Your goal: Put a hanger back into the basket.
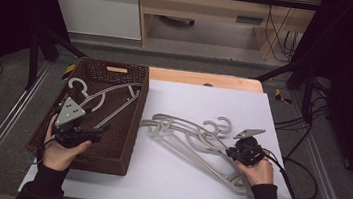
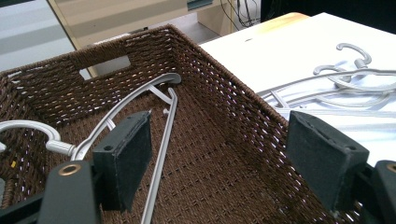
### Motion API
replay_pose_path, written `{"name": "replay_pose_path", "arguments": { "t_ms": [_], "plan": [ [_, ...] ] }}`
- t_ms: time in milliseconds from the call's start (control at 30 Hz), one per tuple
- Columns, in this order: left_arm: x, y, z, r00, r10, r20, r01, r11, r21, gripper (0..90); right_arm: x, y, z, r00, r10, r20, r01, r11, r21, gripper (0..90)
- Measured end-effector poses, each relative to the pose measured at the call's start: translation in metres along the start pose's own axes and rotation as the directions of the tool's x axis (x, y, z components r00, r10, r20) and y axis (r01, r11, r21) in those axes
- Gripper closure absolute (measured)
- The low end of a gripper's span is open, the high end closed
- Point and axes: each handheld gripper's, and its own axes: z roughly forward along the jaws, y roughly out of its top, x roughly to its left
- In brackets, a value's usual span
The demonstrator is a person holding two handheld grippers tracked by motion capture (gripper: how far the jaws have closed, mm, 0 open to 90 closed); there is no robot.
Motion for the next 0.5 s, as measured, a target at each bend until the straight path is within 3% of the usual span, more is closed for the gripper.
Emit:
{"name": "replay_pose_path", "arguments": {
  "t_ms": [133,200,233,500],
  "plan": [
    [0.001,0.0,-0.001,1.0,-0.001,0.001,0.001,1.0,-0.004,22.4,0.002,0.001,-0.004,1.0,0.002,0.002,-0.002,1.0,-0.009,81.5],
    [0.001,0.0,-0.001,1.0,0.001,-0.001,-0.001,1.0,-0.004,22.4,0.003,0.002,-0.008,0.9998,0.01,-0.02,-0.01,1.0,-0.024,81.7],
    [0.001,0.0,-0.001,1.0,0.0,0.0,0.0,1.0,-0.004,22.4,0.005,0.003,-0.011,0.9986,0.042,-0.032,-0.042,0.999,-0.025,81.7],
    [0.001,0.0,-0.002,1.0,-0.001,0.0,0.001,1.0,-0.006,22.4,0.005,0.004,-0.021,0.9977,0.042,-0.054,-0.043,0.999,-0.032,81.9]
  ]
}}
